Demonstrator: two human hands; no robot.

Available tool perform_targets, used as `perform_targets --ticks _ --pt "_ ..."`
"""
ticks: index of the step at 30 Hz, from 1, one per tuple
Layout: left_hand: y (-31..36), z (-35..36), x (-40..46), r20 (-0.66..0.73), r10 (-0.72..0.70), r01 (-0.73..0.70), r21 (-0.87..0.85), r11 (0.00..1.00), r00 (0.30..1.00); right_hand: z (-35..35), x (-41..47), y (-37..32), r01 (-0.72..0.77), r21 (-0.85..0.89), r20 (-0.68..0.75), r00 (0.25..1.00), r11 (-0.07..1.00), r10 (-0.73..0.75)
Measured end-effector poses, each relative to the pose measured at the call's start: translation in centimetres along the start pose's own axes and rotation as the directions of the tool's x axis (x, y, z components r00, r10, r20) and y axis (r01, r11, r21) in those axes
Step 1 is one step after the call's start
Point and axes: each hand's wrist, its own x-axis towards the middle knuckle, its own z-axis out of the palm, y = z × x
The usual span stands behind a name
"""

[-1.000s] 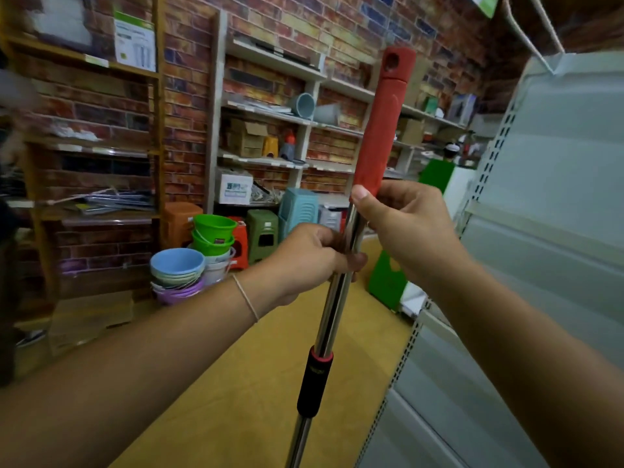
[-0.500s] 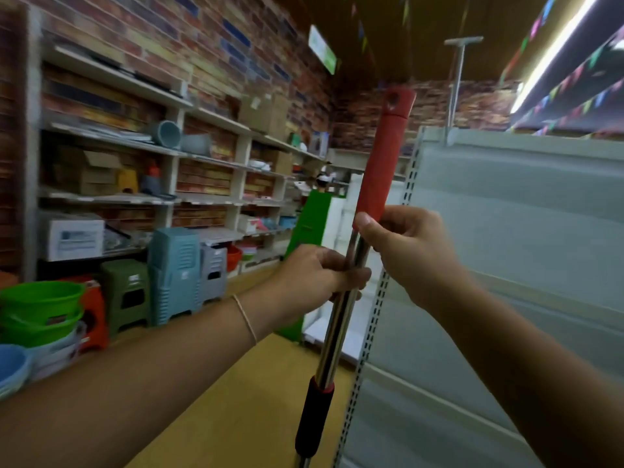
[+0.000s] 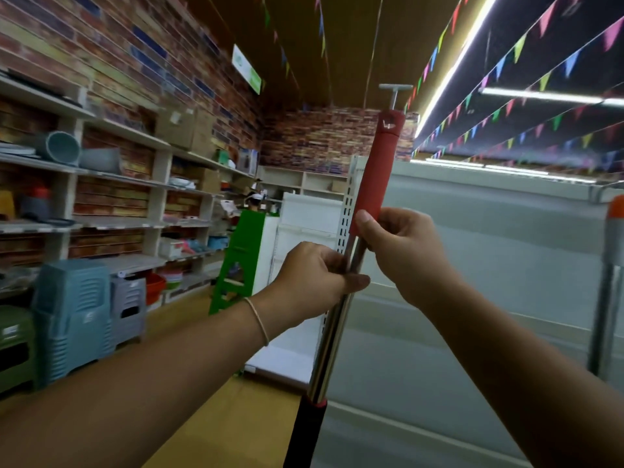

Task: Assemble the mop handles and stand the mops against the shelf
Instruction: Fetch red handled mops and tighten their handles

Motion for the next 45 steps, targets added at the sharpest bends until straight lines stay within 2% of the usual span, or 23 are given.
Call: perform_targets --ticks 11,18,30,45 --pt "-0.8 1.5 2.2 -0.084 0.020 -0.022 -0.024 0.999 0.996 -0.2 2.0 0.5 0.004 -0.066 -0.010 1.000 0.998 -0.004" --pt "-1.1 2.3 3.3 -0.047 0.015 -0.017 -0.045 0.999 0.999 -0.6 2.9 1.4 0.005 -0.084 -0.032 0.999 0.996 -0.008" --pt "-3.4 4.0 5.1 -0.056 -0.025 0.022 -0.043 0.999 0.998 -0.7 4.2 3.8 -0.051 -0.149 0.040 0.998 0.988 0.058" --pt "-7.0 5.1 8.8 -0.007 -0.112 0.111 -0.084 0.990 0.994 0.5 8.0 8.3 -0.116 -0.147 -0.014 0.993 0.982 0.115"
